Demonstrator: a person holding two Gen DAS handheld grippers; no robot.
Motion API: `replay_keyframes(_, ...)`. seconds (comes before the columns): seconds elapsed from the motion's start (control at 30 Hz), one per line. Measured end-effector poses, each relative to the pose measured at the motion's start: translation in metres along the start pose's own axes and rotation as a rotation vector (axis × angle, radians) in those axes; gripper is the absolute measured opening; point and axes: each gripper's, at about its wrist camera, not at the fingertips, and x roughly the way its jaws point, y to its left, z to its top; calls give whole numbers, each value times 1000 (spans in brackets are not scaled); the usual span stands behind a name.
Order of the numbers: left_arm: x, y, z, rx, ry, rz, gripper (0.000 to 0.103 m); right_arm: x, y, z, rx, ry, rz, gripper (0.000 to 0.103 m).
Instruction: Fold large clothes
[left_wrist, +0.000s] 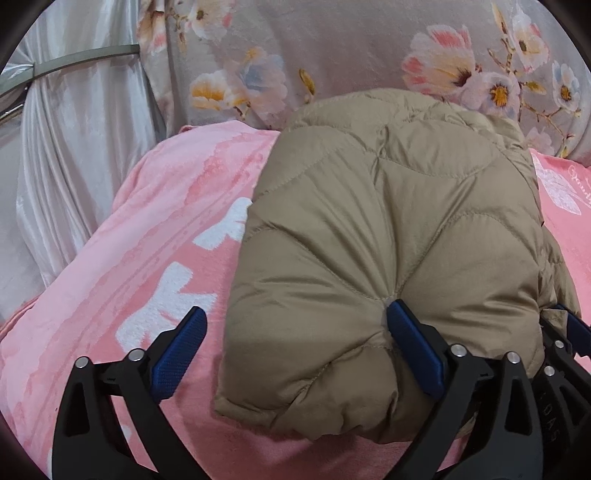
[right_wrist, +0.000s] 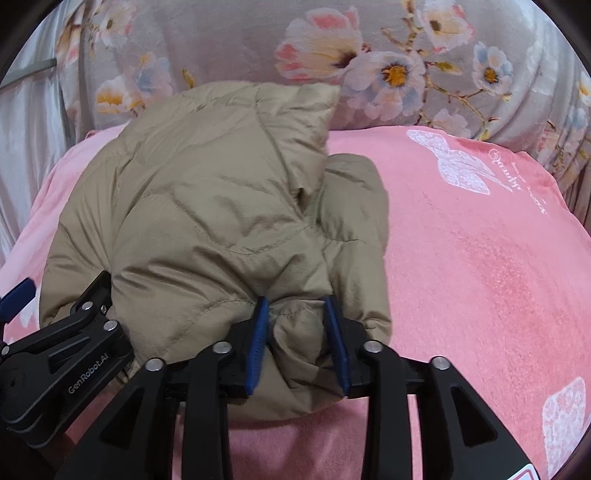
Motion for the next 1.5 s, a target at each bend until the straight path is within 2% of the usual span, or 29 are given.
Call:
replay_keyframes(0.1, -14, 1, -4, 4, -30, 9, 98, -17, -8, -7, 14, -23, -8, 52)
replay_keyframes(0.17, -25, 2, -12, 16, -36, 0, 98, -33, -11, -19, -2, -44, -40, 72)
replay_keyframes(0.27, -44, 4, -27, 24, -25, -37, 98, -52, -17, -35, -16, -48, -48, 77)
replay_keyframes(0.43, -64, 4, -47, 49, 12, -67, 98, -65, -29, -57, 32, 22, -24, 78)
replay_keyframes(0.7, -81, 11, -64, 35, 23, -79, 98, -85, -22, -77, 11, 15, -45, 79)
replay_keyframes(0.8, -80, 10, -64, 39, 29, -74, 98, -90, -19, -79, -5, -4, -68, 80)
replay_keyframes(1.5, -79, 11, -66, 40, 27, -73, 98, -87, -20, -80, -3, 7, -77, 80)
